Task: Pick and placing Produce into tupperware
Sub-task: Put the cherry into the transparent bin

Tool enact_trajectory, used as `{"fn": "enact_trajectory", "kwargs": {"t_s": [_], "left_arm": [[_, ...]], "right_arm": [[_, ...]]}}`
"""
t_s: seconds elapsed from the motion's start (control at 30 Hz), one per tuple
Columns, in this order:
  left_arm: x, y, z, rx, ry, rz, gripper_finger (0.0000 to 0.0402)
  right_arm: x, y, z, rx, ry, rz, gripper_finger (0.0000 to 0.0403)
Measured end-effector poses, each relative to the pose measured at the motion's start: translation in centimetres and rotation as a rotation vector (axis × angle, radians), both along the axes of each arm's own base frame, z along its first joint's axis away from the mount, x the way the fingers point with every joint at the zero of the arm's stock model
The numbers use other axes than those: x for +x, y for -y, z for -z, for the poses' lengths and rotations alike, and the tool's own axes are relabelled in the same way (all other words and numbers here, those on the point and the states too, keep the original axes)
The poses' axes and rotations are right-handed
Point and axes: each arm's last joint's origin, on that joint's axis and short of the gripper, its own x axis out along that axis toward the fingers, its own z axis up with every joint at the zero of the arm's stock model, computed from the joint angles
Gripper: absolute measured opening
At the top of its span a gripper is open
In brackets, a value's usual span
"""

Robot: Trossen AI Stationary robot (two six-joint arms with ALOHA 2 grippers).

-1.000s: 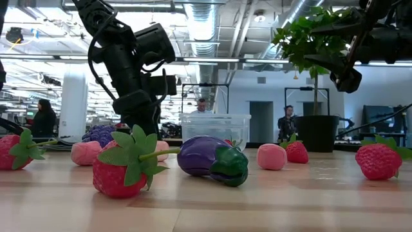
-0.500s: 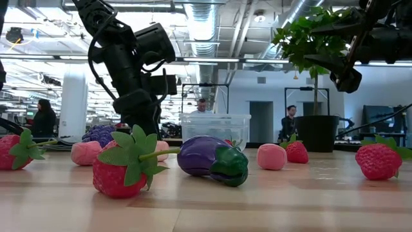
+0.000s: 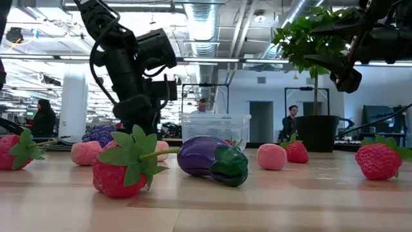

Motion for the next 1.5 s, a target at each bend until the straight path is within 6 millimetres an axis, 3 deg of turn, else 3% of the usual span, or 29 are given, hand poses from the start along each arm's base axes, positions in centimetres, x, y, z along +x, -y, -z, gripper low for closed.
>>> {"fn": "enact_trajectory", "kwargs": {"t_s": [0.13,0.47,1.07,1.27,1.5], "left_arm": [[0.7,0.2,0.7,-0.02,-0.032,-0.009,0.0202],[1.0,-0.5,0.2,-0.003,-0.041,0.001,0.0199],[1.1,-0.6,0.1,0.006,-0.042,-0.025,0.0118],[0.8,-0.6,-0.7,0.004,-0.021,-0.025,0.0119],[0.4,-0.3,-3.1,0.013,0.061,-0.03,0.0117]], "right_arm": [[0.0,0.0,0.0,0.001,-0.001,0.0,0.026],[0.0,0.0,0.0,0.009,0.0,-0.003,0.026],[0.0,0.0,0.0,0.009,-0.002,-0.003,0.026],[0.0,0.0,0.0,0.011,-0.001,-0.003,0.026],[0.0,0.0,0.0,0.011,-0.001,-0.003,0.026]]}}
